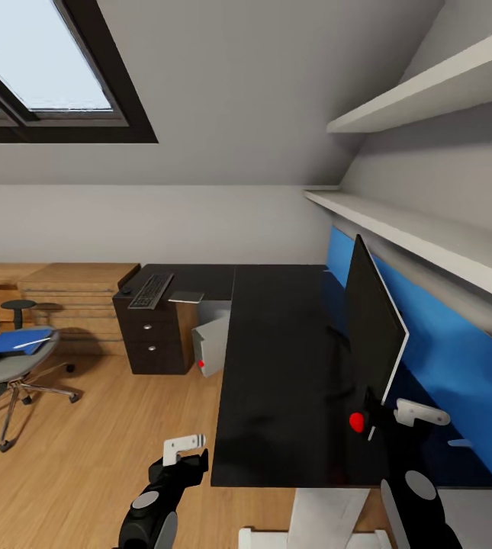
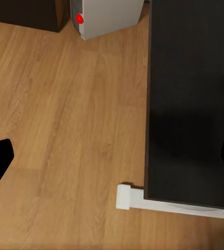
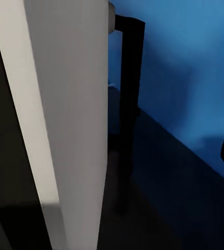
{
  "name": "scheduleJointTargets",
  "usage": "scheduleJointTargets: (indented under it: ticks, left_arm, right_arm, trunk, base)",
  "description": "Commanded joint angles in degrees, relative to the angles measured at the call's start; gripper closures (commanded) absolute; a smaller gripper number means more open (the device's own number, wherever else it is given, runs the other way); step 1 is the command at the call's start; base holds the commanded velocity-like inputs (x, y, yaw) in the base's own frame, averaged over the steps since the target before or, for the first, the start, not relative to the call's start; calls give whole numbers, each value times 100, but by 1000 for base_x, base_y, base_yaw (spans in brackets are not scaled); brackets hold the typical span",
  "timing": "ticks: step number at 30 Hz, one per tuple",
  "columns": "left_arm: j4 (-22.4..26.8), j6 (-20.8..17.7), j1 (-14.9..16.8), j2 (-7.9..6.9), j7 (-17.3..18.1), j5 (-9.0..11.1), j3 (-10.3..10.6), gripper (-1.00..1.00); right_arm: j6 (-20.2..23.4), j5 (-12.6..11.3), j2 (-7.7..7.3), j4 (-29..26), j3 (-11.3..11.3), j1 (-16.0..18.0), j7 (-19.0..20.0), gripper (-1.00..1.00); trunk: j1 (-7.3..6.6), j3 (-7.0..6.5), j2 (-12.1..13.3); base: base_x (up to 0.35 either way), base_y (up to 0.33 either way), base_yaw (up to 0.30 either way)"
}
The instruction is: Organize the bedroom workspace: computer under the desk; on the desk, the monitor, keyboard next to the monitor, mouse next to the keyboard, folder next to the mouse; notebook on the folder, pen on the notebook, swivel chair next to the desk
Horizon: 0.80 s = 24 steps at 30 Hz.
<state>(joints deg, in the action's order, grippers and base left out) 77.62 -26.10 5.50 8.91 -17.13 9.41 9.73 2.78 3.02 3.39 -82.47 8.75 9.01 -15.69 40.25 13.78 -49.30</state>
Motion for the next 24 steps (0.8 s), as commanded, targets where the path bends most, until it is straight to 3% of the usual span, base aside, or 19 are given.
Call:
scheduleJointTargets:
  ticks: [1, 8, 16, 24]
  left_arm:
    - [8, -18, 4, -2, -54, 61, 11, -100]
    - [8, -18, 4, -3, -54, 66, 11, -100]
    - [8, -18, 4, -3, -54, 69, 10, -100]
    - [8, -18, 4, -4, -54, 69, 3, -100]
  right_arm:
    - [29, 32, 3, -6, 4, 4, -13, -100]
    - [27, 25, 3, -6, 4, 4, -13, -100]
    - [23, 30, 3, -6, 4, 4, -13, -100]
    - [23, 27, 3, -6, 4, 4, -13, -100]
  trunk:
    - [1, 8, -6]
    - [1, 8, -6]
    - [1, 8, -6]
    - [1, 8, -6]
  base:
    - [0, 0, 0]
    - [0, 0, 0]
    - [0, -217, 0]
    - [0, -30, 0]
